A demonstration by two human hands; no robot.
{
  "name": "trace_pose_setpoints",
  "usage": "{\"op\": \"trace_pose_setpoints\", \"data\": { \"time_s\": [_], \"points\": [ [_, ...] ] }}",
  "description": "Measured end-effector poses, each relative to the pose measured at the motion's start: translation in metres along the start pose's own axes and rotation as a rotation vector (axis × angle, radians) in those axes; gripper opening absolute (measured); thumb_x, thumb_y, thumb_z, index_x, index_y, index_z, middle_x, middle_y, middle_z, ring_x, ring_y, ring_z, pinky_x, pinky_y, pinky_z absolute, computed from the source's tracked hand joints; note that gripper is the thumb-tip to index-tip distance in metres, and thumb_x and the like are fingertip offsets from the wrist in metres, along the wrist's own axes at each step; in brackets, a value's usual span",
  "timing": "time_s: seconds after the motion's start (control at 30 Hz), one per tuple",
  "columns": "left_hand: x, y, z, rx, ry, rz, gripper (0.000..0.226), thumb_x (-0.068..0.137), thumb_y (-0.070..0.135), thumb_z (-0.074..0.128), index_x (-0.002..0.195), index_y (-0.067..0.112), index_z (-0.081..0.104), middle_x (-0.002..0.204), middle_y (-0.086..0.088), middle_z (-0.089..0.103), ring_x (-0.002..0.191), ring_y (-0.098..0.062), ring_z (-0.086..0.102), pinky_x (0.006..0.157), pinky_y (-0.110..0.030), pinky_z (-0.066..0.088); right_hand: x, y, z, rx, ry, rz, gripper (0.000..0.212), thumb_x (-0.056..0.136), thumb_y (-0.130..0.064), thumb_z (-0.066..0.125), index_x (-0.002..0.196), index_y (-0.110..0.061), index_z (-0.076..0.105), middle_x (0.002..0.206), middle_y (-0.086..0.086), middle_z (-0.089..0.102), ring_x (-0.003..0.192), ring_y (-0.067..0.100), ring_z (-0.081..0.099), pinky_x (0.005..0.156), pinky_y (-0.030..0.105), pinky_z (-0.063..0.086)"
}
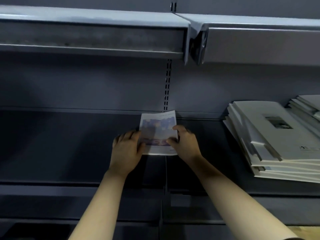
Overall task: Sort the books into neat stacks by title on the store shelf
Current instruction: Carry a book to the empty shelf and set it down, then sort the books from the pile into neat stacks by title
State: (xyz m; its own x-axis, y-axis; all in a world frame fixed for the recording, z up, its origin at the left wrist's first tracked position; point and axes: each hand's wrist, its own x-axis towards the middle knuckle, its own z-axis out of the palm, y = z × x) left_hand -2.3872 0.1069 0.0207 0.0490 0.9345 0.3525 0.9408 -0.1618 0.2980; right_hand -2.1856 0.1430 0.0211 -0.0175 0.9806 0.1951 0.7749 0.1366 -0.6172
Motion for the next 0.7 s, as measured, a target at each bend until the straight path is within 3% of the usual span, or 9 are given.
{"op": "trace_pose_setpoints", "data": {
  "time_s": [0.17,0.37,0.5,0.6,0.7],
  "points": [
    [0.0019,0.0011,-0.0022,-0.013,-0.007,0.004,0.040,0.091,0.027,0.055,0.129,0.017,0.053,0.132,-0.008,0.054,0.121,-0.030,0.049,0.105,-0.048,0.029,0.0013,-0.0013,0.0038,-0.022,-0.008,-0.019,0.045,0.088,-0.028,0.067,0.129,-0.013,0.053,0.108,0.008,0.065,0.091,0.018,0.061,0.072,0.021,0.044],
    [-0.0002,-0.0028,-0.0041,-0.012,-0.010,0.011,0.039,0.091,0.028,0.055,0.128,0.016,0.053,0.130,-0.008,0.055,0.121,-0.028,0.049,0.105,-0.047,0.029,0.0001,-0.0059,0.0092,-0.067,-0.014,-0.055,0.040,0.087,-0.032,0.067,0.121,-0.011,0.063,0.111,0.010,0.063,0.096,0.023,0.063,0.084,0.031,0.051],
    [-0.0010,-0.0067,-0.0033,-0.020,-0.013,0.007,0.038,0.091,0.029,0.055,0.127,0.017,0.055,0.129,-0.008,0.056,0.120,-0.029,0.050,0.104,-0.048,0.031,-0.0019,-0.0047,0.0077,-0.206,0.023,-0.090,0.025,0.086,-0.038,0.067,0.095,-0.015,0.068,0.115,0.005,0.050,0.102,0.022,0.053,0.084,0.030,0.047],
    [-0.0021,-0.0065,-0.0021,-0.026,-0.013,0.001,0.038,0.091,0.029,0.055,0.127,0.017,0.055,0.130,-0.007,0.055,0.120,-0.028,0.049,0.104,-0.046,0.030,-0.0023,-0.0049,0.0043,-0.351,0.026,-0.139,0.028,0.088,-0.045,0.059,0.096,-0.020,0.069,0.113,0.004,0.049,0.107,0.025,0.046,0.088,0.037,0.042],
    [-0.0032,-0.0058,0.0004,-0.042,-0.014,-0.006,0.038,0.090,0.027,0.057,0.126,0.014,0.056,0.134,-0.008,0.051,0.122,-0.030,0.047,0.102,-0.047,0.031,-0.0047,-0.0033,0.0015,-0.311,0.000,-0.154,0.024,0.092,-0.039,0.054,0.096,-0.018,0.065,0.106,0.005,0.056,0.103,0.026,0.048,0.083,0.035,0.040]
  ]
}}
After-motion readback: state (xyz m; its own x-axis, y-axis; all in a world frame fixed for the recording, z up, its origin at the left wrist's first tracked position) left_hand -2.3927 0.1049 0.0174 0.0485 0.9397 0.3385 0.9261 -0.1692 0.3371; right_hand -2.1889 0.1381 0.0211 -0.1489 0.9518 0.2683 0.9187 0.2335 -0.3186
